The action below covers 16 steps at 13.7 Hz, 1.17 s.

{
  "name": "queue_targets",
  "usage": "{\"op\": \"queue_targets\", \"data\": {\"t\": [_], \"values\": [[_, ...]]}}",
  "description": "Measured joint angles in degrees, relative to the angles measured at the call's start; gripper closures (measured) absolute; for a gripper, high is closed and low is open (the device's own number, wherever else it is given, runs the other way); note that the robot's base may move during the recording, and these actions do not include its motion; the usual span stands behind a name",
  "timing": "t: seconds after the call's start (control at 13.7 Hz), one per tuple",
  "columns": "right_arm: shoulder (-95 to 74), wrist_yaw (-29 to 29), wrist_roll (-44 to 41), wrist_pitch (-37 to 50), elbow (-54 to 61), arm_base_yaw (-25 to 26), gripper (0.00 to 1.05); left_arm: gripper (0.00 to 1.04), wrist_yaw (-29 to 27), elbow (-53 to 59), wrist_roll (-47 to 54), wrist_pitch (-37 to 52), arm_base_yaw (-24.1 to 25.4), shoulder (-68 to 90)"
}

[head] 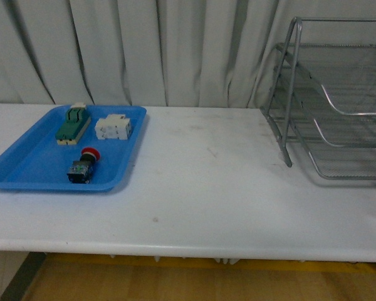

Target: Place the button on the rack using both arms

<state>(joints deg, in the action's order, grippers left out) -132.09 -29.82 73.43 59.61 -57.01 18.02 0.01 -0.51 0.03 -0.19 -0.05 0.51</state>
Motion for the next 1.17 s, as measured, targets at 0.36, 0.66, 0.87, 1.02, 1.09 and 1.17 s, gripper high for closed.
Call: {"op": "queue_targets", "data": {"t": [0.36,0.66,0.87,1.02,1.09,1.17], "values": [[-0.74,0.42,-1.29,-3.28,-4.09,-0.02,0.16,0.07,0.00,0.00,-0.02,0.00,0.00,0.00],[-1.79,0.72,-2.01,-1.33,-6.67,-0.04,0.64,0.07,0.00,0.00,0.00,0.00,0.00,0.00],[-2.86,1.20,-0.66,0.50,-5.31,0.04,0.97,0.07,0.00,0.00,0.00,0.00,0.00,0.00],[-2.89,1.07,3.76,3.39,-3.34,0.46,1.00,0.07,0.00,0.00,-0.02,0.02,0.00,0.00],[-2.86,1.07,4.39,5.27,-2.12,0.87,1.01,0.07,0.00,0.00,0.00,0.00,0.00,0.00],[-2.86,1.05,4.57,7.43,-0.72,1.27,1.01,0.07,-0.02,0.00,0.00,0.00,0.00,0.00]]}}
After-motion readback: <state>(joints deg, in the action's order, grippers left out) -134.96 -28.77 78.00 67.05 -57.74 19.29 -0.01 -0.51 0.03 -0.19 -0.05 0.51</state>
